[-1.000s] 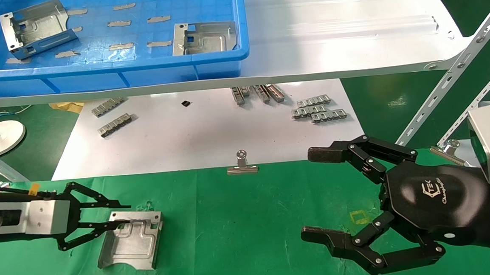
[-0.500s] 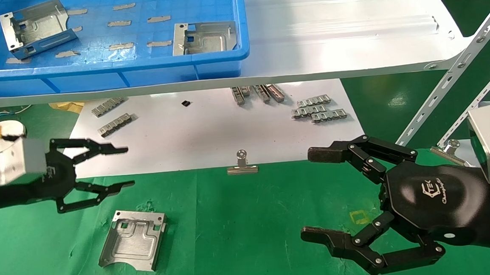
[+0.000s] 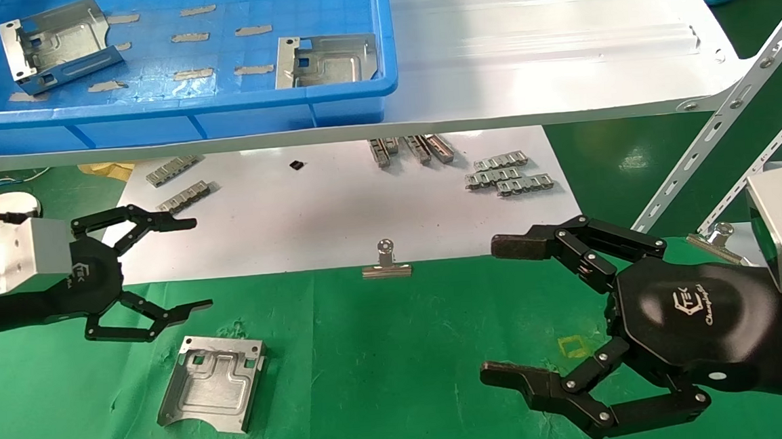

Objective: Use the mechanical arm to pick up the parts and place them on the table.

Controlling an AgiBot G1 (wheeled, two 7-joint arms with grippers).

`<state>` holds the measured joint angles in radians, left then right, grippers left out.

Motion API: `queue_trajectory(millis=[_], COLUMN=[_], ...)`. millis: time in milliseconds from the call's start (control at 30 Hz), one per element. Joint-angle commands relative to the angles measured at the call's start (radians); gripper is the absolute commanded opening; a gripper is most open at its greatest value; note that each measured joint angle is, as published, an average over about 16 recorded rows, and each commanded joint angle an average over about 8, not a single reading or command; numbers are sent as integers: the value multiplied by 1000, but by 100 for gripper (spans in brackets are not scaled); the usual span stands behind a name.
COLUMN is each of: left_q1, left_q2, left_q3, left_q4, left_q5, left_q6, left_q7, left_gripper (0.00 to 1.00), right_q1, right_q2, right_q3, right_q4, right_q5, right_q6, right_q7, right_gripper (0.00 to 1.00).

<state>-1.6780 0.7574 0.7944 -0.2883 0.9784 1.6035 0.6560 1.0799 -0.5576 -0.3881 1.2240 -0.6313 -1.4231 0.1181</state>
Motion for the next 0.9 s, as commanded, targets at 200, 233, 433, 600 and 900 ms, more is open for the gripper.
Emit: queue_trajectory(millis=[200,233,433,600,900], left_q1=[25,34,95,146,238], left_q2=[-6,-8,-23,-35,-57], left_q3=[-22,-30,-82,-126,-204], left_q4=[-42,-57,-158,-242,-393], left_q5=[-4,-8,-33,-55,-94], left_q6=[-5,-7,-18,-27,-43], left_q7=[-32,-45,-131,-202,-331], left_gripper=[100,100,100,100,100], right_q1=[0,0,0,0,0], right_q2=[0,0,0,0,0], right_q3=[0,0,0,0,0], right_q4=[0,0,0,0,0], right_q5=[0,0,0,0,0], right_q6=[0,0,0,0,0], right_q7=[0,0,0,0,0], right_gripper=[100,100,100,100,100])
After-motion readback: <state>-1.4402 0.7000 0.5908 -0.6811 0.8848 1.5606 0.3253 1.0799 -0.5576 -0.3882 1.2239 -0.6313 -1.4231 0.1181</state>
